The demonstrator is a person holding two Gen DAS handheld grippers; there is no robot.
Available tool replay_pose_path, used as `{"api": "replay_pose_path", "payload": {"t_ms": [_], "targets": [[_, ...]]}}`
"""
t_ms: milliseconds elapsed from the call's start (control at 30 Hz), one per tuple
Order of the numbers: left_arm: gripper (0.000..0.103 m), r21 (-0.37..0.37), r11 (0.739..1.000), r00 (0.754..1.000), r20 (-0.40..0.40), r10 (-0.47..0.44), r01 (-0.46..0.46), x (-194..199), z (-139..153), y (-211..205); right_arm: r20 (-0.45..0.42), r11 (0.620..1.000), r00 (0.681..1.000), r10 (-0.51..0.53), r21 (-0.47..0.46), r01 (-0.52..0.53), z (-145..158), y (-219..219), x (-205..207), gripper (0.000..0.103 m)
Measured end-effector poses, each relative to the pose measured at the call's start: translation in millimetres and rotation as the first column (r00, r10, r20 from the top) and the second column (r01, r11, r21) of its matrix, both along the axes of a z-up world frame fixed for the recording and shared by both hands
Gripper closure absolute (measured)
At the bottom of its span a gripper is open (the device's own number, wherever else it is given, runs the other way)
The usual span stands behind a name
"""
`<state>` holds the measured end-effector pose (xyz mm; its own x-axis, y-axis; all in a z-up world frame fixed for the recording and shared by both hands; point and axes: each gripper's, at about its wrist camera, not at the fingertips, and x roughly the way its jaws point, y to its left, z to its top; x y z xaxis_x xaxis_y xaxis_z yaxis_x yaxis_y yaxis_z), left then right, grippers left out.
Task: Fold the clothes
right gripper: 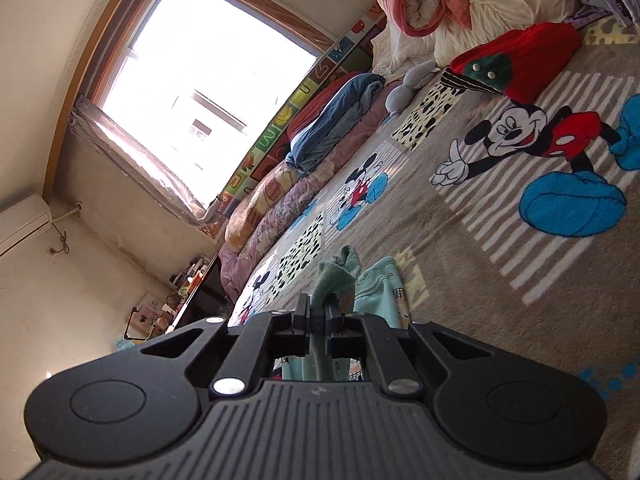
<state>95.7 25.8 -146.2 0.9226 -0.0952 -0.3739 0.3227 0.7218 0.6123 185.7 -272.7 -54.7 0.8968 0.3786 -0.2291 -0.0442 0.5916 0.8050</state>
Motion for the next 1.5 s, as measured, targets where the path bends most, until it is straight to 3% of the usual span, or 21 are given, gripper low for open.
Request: {"api": "replay_pose_path", "payload": {"t_ms": [233, 300, 400, 467, 567, 633, 667, 700, 800, 967, 1067, 1100, 1267, 1400, 1500], "targets": [[0.087, 0.030, 0.999, 0.999, -0.015, -0.031, 0.032, -3, -4, -16, -0.027, 1.000, 0.999, -0.025, 0.005, 0.026, -25, -20, -4, 0.095], [0.088, -0.007, 0.999, 0.998, -0.050, -0.046, 0.046, 0, -2, -15, -0.041, 1.000, 0.999, -0.011, -0.007, 0.010, -31, -22, -3, 0.095], [0.086, -0.121, 0.987, 0.983, -0.133, -0.124, 0.108, 2, 10, 0, -0.069, 1.000, 0.998, 0.004, -0.026, -0.006, -41, -23, 0, 0.095], [0.078, -0.273, 0.955, 0.970, -0.174, -0.167, 0.115, 2, 30, 28, -0.091, 1.000, 0.996, 0.000, -0.022, -0.002, -52, -27, 0, 0.094], [0.075, -0.496, 0.867, 0.971, -0.181, -0.154, 0.045, 7, 56, 73, -0.103, 1.000, 0.995, 0.002, 0.003, -0.001, -63, -31, 0, 0.094], [0.075, -0.603, 0.797, 0.981, -0.171, -0.089, -0.033, 12, 66, 99, -0.111, 1.000, 0.994, 0.003, 0.019, -0.001, -70, -34, 1, 0.094], [0.075, -0.634, 0.770, 0.983, -0.177, -0.053, -0.072, 15, 67, 106, -0.115, 1.000, 0.993, 0.004, 0.026, -0.001, -73, -35, 1, 0.094], [0.075, -0.643, 0.760, 0.982, -0.186, -0.035, -0.094, 18, 66, 107, -0.111, 1.000, 0.994, 0.006, 0.028, -0.003, -73, -35, 1, 0.094], [0.077, -0.627, 0.771, 0.978, -0.208, -0.029, -0.111, 23, 61, 96, -0.101, 0.999, 0.995, 0.013, 0.035, -0.009, -74, -36, 0, 0.094], [0.081, -0.560, 0.828, 0.967, -0.227, -0.120, -0.029, 27, 49, 60, -0.083, 0.999, 0.996, 0.024, 0.045, -0.020, -75, -37, 0, 0.094], [0.081, -0.425, 0.904, 0.928, -0.350, -0.130, -0.034, 40, 25, 43, -0.075, 0.998, 0.997, 0.031, 0.053, -0.027, -81, -39, -2, 0.094], [0.081, -0.396, 0.918, 0.928, -0.344, -0.140, -0.008, 40, 18, 42, -0.073, 0.998, 0.997, 0.033, 0.056, -0.029, -83, -40, -3, 0.094], [0.081, -0.456, 0.890, 0.916, -0.366, -0.168, -0.019, 43, 26, 55, -0.061, 0.997, 0.997, 0.045, 0.070, -0.041, -97, -45, -7, 0.094], [0.081, -0.529, 0.847, 0.933, -0.329, -0.143, -0.057, 50, 44, 70, -0.067, 0.991, 0.997, 0.047, 0.125, -0.038, -119, -51, -11, 0.094], [0.081, -0.583, 0.802, 0.957, -0.284, -0.051, -0.130, 73, 59, 82, -0.073, 0.981, 0.997, 0.038, 0.190, -0.024, -130, -52, -14, 0.094]]}}
